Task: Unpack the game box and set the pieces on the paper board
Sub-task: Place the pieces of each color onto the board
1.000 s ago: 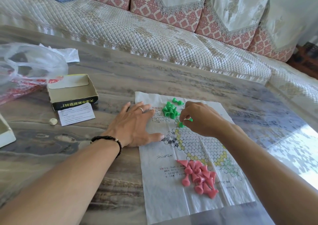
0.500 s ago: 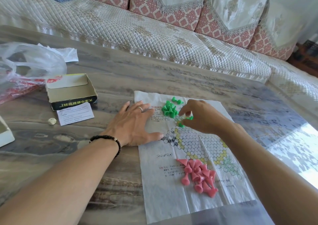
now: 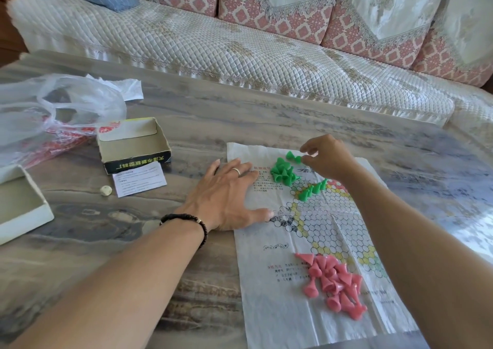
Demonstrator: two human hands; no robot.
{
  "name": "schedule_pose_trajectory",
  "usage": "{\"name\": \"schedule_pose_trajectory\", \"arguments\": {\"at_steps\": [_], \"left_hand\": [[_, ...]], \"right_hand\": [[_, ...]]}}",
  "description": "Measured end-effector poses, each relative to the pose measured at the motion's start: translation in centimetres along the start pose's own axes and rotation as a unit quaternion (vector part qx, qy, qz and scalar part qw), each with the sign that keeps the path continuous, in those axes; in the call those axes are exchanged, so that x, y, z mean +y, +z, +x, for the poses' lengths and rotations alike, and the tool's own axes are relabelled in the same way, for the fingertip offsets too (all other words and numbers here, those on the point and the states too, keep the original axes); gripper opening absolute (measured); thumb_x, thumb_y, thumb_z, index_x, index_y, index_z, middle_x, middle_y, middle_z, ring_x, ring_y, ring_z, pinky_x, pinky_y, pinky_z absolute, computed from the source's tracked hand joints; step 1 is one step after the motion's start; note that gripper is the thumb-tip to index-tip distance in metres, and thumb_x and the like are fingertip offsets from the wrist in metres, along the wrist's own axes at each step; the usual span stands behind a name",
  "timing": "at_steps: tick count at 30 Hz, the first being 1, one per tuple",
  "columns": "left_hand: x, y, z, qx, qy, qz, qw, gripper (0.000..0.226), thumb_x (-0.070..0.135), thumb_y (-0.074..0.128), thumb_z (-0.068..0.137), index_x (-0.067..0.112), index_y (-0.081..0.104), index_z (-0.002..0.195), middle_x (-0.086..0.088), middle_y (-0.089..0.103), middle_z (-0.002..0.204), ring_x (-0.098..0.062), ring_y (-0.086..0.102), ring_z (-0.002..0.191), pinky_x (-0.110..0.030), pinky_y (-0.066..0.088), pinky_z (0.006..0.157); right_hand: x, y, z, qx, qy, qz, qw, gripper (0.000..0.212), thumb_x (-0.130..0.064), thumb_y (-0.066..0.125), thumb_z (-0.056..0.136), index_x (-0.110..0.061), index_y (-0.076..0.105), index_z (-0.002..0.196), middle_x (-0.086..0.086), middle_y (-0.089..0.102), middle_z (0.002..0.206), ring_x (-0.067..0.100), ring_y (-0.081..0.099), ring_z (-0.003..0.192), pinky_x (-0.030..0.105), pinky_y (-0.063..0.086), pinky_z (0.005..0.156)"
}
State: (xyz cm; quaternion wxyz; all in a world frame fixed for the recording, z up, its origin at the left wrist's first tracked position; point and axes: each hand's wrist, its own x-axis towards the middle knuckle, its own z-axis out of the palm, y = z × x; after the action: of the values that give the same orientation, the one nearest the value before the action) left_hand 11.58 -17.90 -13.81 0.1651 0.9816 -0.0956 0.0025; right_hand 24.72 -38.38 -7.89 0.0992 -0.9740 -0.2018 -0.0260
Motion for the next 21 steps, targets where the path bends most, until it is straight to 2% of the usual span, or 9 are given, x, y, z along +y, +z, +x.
{"name": "schedule_pose_trajectory", "arguments": {"at_steps": [3,5,7,11,14,17,19,20,21], "left_hand": [[0.0,0.0,-0.1,0.001,0.000,-0.001,1.000,0.101,0.085,0.035,0.070,0.026,0.022,0.151,0.006,0.011,0.161,-0.010,-0.001,0.147,-0.044,-0.004,0.119],[0.0,-0.1,-0.1,0.002,0.001,0.001,1.000,0.101,0.085,0.036,0.070,0.026,0.023,0.151,0.005,0.012,0.161,-0.010,-0.001,0.147,-0.044,-0.003,0.119],[0.0,-0.1,-0.1,0.002,0.002,0.006,1.000,0.099,0.084,0.037,0.072,0.025,0.023,0.151,0.005,0.012,0.161,-0.011,0.000,0.147,-0.045,-0.002,0.119],[0.0,-0.2,-0.1,0.000,0.001,0.011,1.000,0.098,0.083,0.038,0.074,0.025,0.022,0.151,0.005,0.012,0.161,-0.011,0.000,0.147,-0.046,-0.001,0.120],[0.0,-0.3,-0.1,-0.004,0.003,0.016,1.000,0.099,0.083,0.038,0.074,0.024,0.022,0.151,0.005,0.011,0.161,-0.012,0.000,0.147,-0.045,-0.001,0.120],[0.0,-0.3,-0.2,-0.007,0.003,0.017,1.000,0.101,0.083,0.036,0.071,0.025,0.019,0.152,0.005,0.011,0.161,-0.012,0.001,0.148,-0.045,-0.001,0.120],[0.0,-0.3,-0.2,-0.009,0.004,0.019,1.000,0.100,0.083,0.036,0.073,0.025,0.019,0.152,0.004,0.011,0.161,-0.013,0.001,0.148,-0.045,-0.002,0.120],[0.0,-0.3,-0.2,-0.009,0.006,0.020,1.000,0.100,0.083,0.036,0.073,0.024,0.019,0.152,0.004,0.011,0.161,-0.013,0.001,0.148,-0.044,-0.002,0.120],[0.0,-0.3,-0.2,-0.009,0.007,0.020,1.000,0.100,0.083,0.036,0.072,0.024,0.019,0.152,0.004,0.011,0.161,-0.013,0.001,0.148,-0.044,-0.002,0.120]], "right_hand": [[-0.4,0.7,0.3,-0.017,-0.002,-0.002,1.000,0.027,-0.004,0.061,0.085,-0.010,0.070,0.110,0.007,0.071,0.104,0.019,0.064,0.094,0.032,0.052,0.091],[-0.6,0.8,0.3,-0.016,0.002,-0.014,1.000,0.028,-0.001,0.060,0.084,-0.007,0.071,0.109,0.008,0.070,0.106,0.021,0.063,0.097,0.032,0.051,0.091],[-0.4,0.7,0.1,-0.023,0.000,-0.024,0.999,0.025,-0.004,0.062,0.085,-0.007,0.070,0.108,0.008,0.069,0.107,0.022,0.060,0.100,0.031,0.047,0.089],[0.4,0.0,-0.7,-0.004,-0.005,-0.015,1.000,0.018,-0.016,0.064,0.089,-0.009,0.069,0.104,0.007,0.067,0.115,0.021,0.060,0.104,0.035,0.046,0.094],[0.2,-1.5,-1.5,0.015,-0.003,0.022,1.000,0.015,-0.016,0.063,0.090,-0.007,0.068,0.101,0.008,0.070,0.102,0.019,0.065,0.088,0.031,0.052,0.084],[-0.4,-3.1,-2.3,0.016,-0.018,0.024,0.999,0.014,-0.018,0.063,0.091,-0.007,0.071,0.094,0.006,0.071,0.083,0.019,0.066,0.070,0.023,0.052,0.066],[-1.0,-3.7,-3.0,0.001,-0.039,0.013,0.999,0.018,-0.014,0.059,0.092,-0.002,0.070,0.082,0.013,0.068,0.070,0.018,0.056,0.054,0.010,0.041,0.053],[-1.3,-3.9,-3.4,-0.014,-0.050,0.010,0.999,0.023,-0.010,0.057,0.092,0.004,0.068,0.078,0.019,0.065,0.068,0.017,0.047,0.049,0.005,0.038,0.051],[-1.6,-4.0,-3.8,-0.030,-0.060,0.009,0.998,0.023,-0.008,0.055,0.091,0.008,0.066,0.078,0.023,0.065,0.069,0.015,0.042,0.049,0.000,0.036,0.056]]}}
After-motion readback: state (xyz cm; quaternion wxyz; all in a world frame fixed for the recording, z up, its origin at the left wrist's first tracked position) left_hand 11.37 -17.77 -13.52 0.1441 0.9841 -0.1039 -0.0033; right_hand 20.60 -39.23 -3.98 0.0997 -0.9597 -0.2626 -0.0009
